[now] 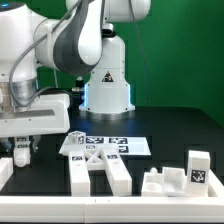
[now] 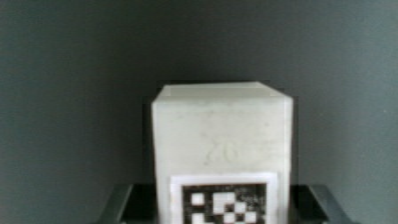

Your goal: Assemble chair

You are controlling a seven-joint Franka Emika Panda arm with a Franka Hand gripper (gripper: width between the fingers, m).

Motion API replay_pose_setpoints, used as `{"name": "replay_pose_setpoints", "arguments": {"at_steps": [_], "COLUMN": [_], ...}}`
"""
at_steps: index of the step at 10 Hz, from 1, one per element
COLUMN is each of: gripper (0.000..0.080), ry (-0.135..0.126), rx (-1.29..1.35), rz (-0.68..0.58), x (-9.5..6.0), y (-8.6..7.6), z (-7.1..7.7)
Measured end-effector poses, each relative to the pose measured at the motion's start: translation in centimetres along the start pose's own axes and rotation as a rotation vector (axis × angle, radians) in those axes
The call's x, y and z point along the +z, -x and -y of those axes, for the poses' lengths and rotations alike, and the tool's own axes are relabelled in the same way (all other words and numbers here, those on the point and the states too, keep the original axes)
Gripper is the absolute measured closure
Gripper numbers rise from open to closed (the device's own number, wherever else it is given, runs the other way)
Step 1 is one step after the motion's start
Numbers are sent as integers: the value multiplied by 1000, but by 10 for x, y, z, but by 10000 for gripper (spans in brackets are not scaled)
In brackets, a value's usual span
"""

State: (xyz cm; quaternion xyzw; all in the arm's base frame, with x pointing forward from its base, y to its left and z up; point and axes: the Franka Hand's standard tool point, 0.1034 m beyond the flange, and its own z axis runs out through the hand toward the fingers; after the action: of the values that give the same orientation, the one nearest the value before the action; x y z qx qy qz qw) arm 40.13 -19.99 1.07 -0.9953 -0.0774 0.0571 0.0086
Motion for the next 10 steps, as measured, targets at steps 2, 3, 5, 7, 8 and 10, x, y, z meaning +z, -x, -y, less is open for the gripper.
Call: {"name": "replay_pose_setpoints", "arguments": {"at_steps": [2,3,5,7,8,10], "gripper": [519,519,519,518,518,518], "ry": [-7,-2,46,48,56,71], "rx": [-42,-134,-388,-479,-524,-720], "rz": [-31,-47,-79,-73,-75,-97], "x": [-22,-39,-52,-50,-51,-61], "y": [-15,-22,-29,-26,-27,-39], "z": [42,71,89,85,88,147]}}
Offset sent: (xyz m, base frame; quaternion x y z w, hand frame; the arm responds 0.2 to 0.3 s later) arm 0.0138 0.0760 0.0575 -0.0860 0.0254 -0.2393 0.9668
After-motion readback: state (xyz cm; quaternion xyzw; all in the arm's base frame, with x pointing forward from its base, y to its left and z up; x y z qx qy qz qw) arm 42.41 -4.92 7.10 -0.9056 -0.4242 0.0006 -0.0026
